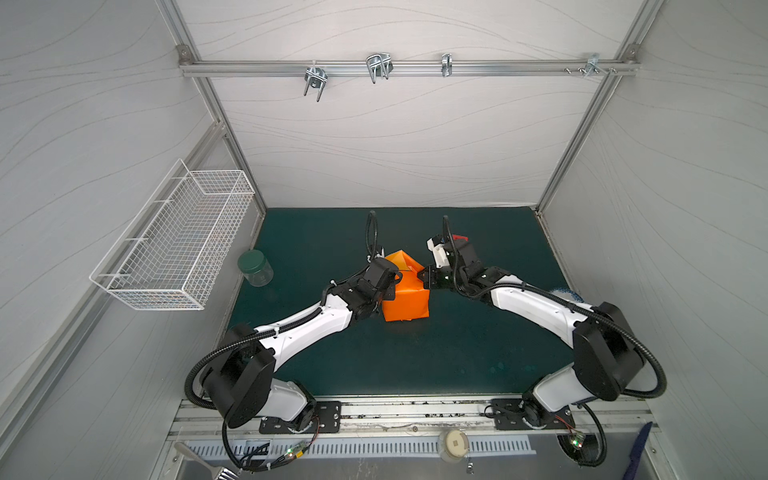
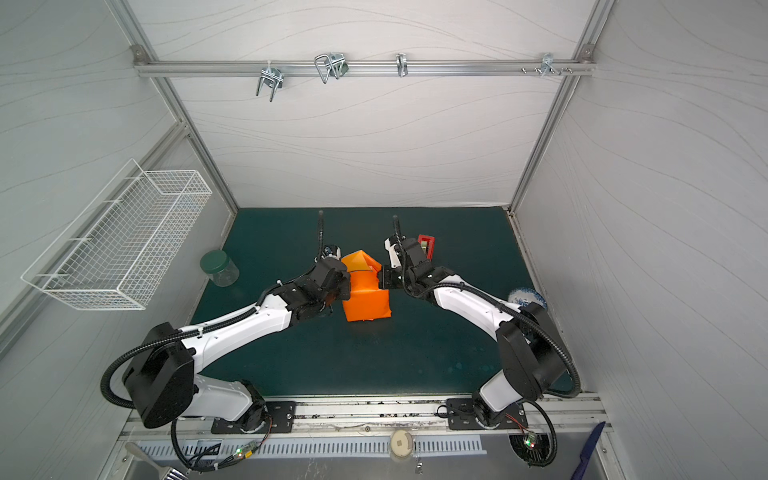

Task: Wrap the gift box in paper

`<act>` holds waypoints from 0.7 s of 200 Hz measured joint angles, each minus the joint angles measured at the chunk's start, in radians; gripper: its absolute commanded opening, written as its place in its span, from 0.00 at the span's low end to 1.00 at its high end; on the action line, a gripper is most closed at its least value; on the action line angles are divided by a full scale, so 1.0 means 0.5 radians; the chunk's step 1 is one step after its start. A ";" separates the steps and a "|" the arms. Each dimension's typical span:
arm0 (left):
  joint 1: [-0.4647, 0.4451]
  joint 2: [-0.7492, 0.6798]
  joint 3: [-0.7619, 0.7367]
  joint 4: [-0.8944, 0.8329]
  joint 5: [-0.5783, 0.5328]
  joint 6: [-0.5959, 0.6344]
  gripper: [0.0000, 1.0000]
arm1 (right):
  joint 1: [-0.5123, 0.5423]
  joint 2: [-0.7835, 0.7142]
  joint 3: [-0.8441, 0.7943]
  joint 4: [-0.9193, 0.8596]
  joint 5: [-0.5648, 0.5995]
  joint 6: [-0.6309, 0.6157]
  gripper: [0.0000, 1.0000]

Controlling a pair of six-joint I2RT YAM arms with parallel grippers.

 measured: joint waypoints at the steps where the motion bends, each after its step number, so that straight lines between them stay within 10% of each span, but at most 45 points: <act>1: 0.000 0.000 0.000 -0.001 0.000 0.001 0.00 | 0.000 -0.002 -0.002 0.003 0.004 0.002 0.02; 140: -0.003 0.000 0.000 0.001 0.000 0.001 0.00 | 0.170 -0.178 -0.166 0.153 0.528 0.064 0.00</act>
